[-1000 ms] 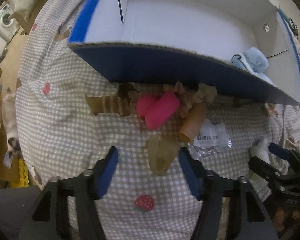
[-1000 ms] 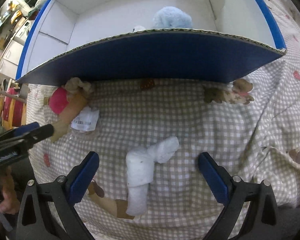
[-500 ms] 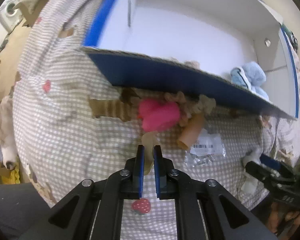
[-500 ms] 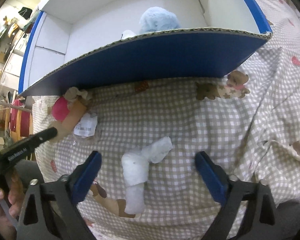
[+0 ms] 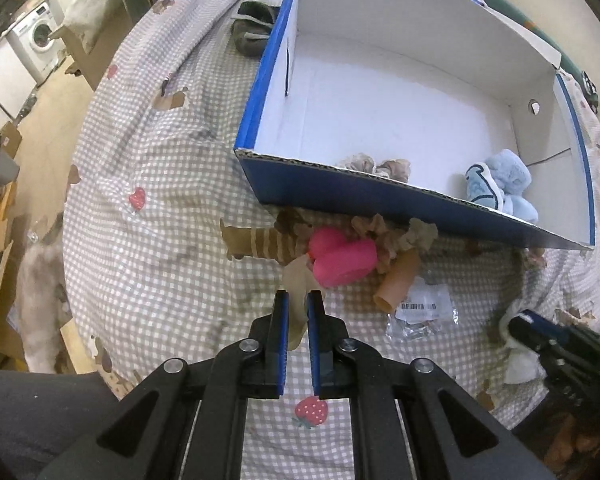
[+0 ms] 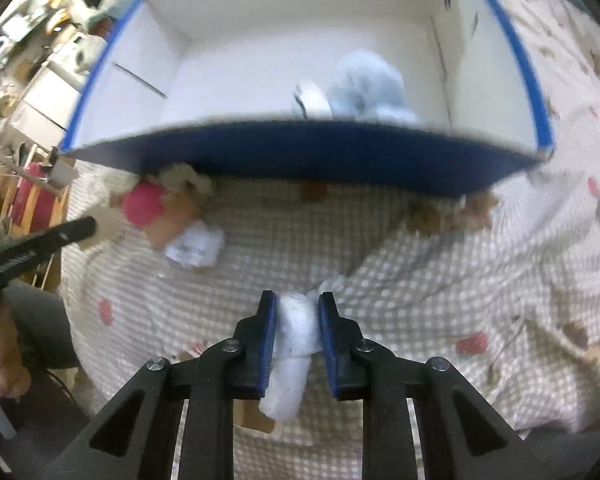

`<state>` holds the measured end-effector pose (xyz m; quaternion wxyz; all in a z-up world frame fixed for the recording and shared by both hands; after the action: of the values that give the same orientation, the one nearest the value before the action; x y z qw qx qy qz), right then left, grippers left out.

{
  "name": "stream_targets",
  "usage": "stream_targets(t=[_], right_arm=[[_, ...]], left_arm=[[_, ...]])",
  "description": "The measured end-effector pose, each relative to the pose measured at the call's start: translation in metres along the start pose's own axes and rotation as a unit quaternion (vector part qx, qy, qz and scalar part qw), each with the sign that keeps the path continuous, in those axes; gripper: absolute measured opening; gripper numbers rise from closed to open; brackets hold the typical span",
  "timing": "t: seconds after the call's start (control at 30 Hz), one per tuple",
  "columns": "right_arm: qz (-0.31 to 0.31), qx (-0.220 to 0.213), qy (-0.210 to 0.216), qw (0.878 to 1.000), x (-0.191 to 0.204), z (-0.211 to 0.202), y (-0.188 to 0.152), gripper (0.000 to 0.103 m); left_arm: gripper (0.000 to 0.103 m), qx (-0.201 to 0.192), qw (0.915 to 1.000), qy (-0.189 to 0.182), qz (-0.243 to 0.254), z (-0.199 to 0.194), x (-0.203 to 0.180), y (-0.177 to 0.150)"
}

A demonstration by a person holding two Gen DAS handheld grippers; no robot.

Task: Organize soft objects
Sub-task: 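Grasp the tan cloth piece with the left tool while the right tool grasps the white sock, then carry the tan cloth and white sock over the box with both tools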

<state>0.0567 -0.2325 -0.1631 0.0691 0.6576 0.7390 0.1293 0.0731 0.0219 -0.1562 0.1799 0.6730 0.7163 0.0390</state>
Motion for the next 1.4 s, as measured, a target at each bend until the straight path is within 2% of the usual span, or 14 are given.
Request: stream_targets(t=[0.1,0.37,0.5,0.6,0.63,0.73,0.83,0.93,1.0,1.07,1.23,1.4], right_arm=[[0.020,-0.025,0.021,0.999,-0.005,-0.011,0.007,0.023],[0.051,-0.097,0.030,0.993,-0.017,-0.043,0.028,0.021],[0.086,-0.083,0.020,0.993,-0.034,-0.038,0.028,0.021],[0.107,-0.080,-0.026,0.991,-0.057,-0.040,0.026,0.021],[0.117,-0.077,-0.029,0.990,-0.060,-0.037,0.025,0.021],[0.156,-0.069,-0.060,0.983,-0.079,-0.032,0.021,0.021],[0.183,-0.081,-0.064,0.978,-0.093,-0.035,0.020,0.021],[0.200,-0.110,-0.020,0.973,-0.095,-0.049,0.022,0.021],[0.192,-0.115,0.039,0.974,-0.084,-0.055,0.025,0.021],[0.180,-0.124,0.070,0.973,-0.073,-0.060,0.026,0.021],[0.119,-0.189,0.114,0.968,-0.042,-0.093,0.035,0.021],[0.089,-0.209,0.132,0.965,-0.020,-0.109,0.036,0.021]], left_arm=[[0.008,-0.003,1.0000,-0.001,0.002,0.000,-0.003,0.001],[0.008,-0.017,0.9998,0.009,-0.006,-0.004,0.001,0.004],[0.008,-0.016,0.9998,0.013,-0.003,-0.003,-0.001,0.003],[0.008,-0.021,0.9997,0.015,-0.001,-0.004,-0.001,0.004],[0.008,-0.024,0.9996,0.016,-0.001,-0.005,-0.001,0.005],[0.008,-0.029,0.9994,0.018,-0.003,-0.008,0.001,0.006],[0.008,-0.031,0.9993,0.018,-0.009,-0.010,0.005,0.007],[0.008,-0.034,0.9992,0.019,-0.013,-0.012,0.006,0.008],[0.008,-0.037,0.9990,0.020,-0.012,-0.013,0.005,0.009],[0.008,-0.043,0.9988,0.022,-0.009,-0.016,0.004,0.009],[0.008,-0.060,0.9979,0.023,-0.007,-0.027,0.002,0.006],[0.008,-0.092,0.9954,0.026,0.001,-0.050,-0.002,0.005]])
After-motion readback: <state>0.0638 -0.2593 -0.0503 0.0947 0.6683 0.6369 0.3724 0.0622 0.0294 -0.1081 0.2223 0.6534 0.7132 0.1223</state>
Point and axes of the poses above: each gripper's, at about its wrist camera, not at the fingertips, and z roughly the way its jaws point, x to its left, y to its top, the point moved 6 cm from there along z, roughly the way its jaws point, and after that the axes turned 9 degrees about -y, right-handed, at the moved point
